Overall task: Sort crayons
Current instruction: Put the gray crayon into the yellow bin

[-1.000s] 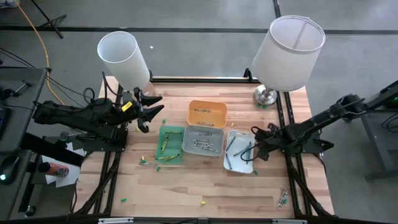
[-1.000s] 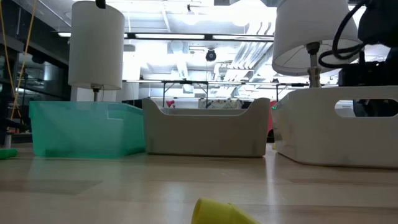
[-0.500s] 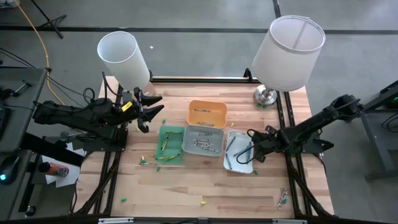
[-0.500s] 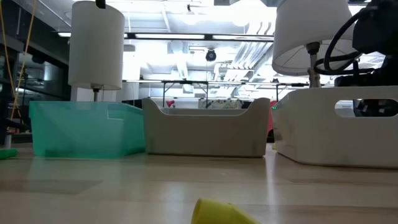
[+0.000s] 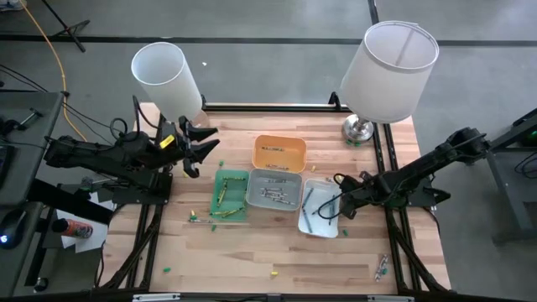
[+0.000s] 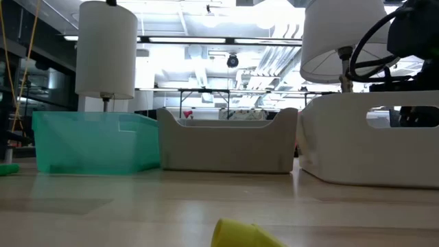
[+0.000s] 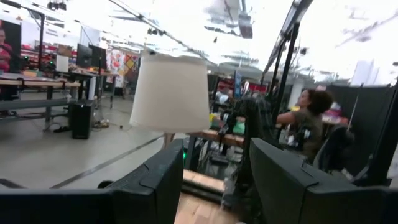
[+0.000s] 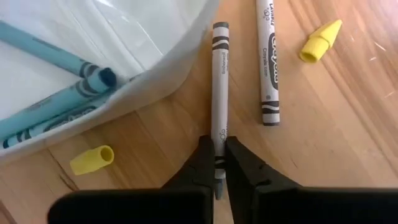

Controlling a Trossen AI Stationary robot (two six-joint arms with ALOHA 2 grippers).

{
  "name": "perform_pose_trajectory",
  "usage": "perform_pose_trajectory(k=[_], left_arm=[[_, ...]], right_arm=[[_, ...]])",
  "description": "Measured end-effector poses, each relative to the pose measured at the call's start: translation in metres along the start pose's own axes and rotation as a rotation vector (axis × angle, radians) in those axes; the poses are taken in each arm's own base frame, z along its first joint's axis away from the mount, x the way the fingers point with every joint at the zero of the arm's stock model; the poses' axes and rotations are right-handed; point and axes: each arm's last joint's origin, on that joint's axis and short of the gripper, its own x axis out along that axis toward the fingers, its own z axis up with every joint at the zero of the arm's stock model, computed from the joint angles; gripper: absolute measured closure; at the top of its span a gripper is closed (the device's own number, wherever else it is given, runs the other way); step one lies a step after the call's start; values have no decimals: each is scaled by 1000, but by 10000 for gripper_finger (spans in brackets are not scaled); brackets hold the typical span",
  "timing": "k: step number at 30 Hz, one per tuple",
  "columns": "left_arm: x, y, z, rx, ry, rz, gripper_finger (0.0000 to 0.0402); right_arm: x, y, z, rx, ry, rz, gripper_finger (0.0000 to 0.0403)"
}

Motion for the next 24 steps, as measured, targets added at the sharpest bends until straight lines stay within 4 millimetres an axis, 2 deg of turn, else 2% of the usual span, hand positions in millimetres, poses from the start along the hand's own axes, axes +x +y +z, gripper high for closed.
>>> perform_pose_trajectory(k=[4,9,15,21,24], left_arm=[[-2,0,6,-31,-49,-18,229],[-6,2,11,5,-75,-17,229],[-10,3,14,51,-91,-12,229],[-10,3,14,35,-91,-12,229],[-8,3,13,38,-84,-1,229]], right_arm=[[-3,-2,-1,36,-2,6,397],[-22,-7,2,49,-18,-16,400],[-61,-12,13,56,-62,-41,402],[-111,-14,33,104,-249,-75,402],[-127,-7,46,137,-374,-41,402]])
